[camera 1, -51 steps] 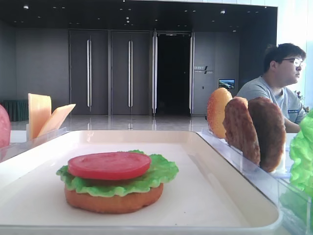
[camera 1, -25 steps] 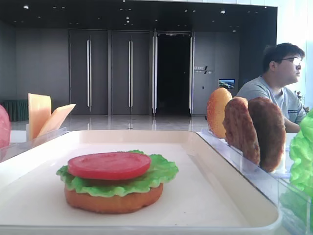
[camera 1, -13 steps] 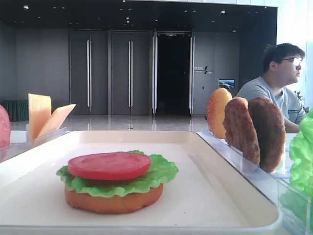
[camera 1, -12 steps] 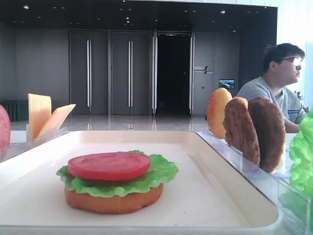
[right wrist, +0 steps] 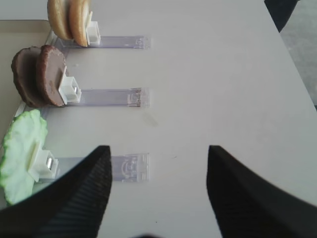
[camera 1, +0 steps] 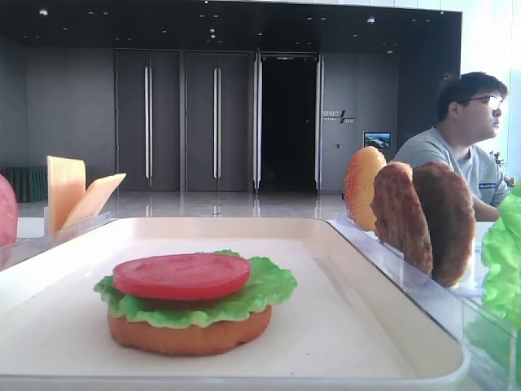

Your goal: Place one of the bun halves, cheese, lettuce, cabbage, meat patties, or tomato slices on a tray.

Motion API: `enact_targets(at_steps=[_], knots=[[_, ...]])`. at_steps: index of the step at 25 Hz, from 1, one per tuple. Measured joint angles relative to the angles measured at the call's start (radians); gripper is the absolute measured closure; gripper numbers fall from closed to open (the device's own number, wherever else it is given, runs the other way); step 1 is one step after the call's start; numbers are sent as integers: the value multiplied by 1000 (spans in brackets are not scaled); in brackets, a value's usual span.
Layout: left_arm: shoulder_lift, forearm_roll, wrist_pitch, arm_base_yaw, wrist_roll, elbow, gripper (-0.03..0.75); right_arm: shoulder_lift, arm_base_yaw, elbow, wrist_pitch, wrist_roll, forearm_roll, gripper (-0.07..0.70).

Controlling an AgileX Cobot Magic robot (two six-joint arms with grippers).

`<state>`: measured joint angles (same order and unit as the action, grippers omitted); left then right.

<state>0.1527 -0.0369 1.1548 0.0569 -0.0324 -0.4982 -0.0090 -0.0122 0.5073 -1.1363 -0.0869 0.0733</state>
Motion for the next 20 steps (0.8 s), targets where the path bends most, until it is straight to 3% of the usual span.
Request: enact_targets(at_steps=[7, 20], knots=[[-113, 12, -41, 0, 0, 22, 263, 0, 0, 0, 0, 0, 0, 227], [-168, 14, -41, 0, 0, 23, 263, 0, 0, 0, 0, 0, 0, 227]])
